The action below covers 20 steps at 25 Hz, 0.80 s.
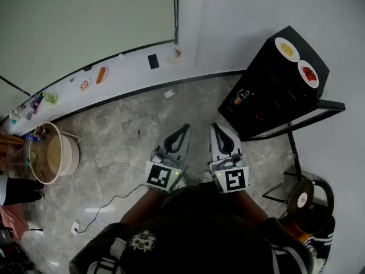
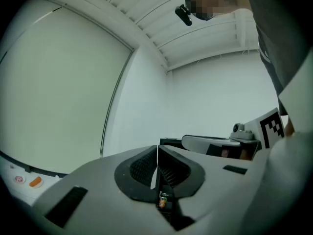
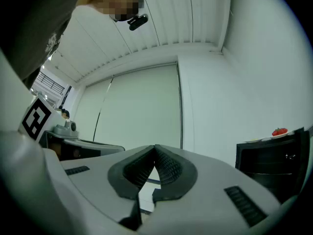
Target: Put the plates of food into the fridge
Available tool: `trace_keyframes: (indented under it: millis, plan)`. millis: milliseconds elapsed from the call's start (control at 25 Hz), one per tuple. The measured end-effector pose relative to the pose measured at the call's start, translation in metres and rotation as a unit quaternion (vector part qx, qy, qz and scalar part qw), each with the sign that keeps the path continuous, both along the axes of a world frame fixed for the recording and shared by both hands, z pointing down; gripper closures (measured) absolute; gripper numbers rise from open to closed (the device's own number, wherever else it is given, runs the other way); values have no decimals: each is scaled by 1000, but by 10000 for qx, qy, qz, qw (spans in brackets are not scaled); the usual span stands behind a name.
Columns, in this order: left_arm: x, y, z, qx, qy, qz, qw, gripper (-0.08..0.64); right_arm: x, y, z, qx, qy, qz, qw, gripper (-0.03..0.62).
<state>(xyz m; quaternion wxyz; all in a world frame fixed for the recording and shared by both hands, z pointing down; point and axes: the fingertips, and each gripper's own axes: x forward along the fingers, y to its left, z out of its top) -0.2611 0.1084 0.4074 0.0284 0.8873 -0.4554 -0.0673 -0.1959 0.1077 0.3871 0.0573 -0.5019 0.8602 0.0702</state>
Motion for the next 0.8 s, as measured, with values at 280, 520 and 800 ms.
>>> trace_keyframes:
  millis: [280,520,800]
  plan:
    - [-4,5,-5,90,-72,-120,9999,533,3,8,5,154,214,-107,9996,568]
    - [0,9,3,-72,-120,-209,9997,532,13,11,9,138,164,-115,9997,568]
    - [1,8,15,-135,-263,-153,9994,533,20,12,0,161,-205,22,9997,568]
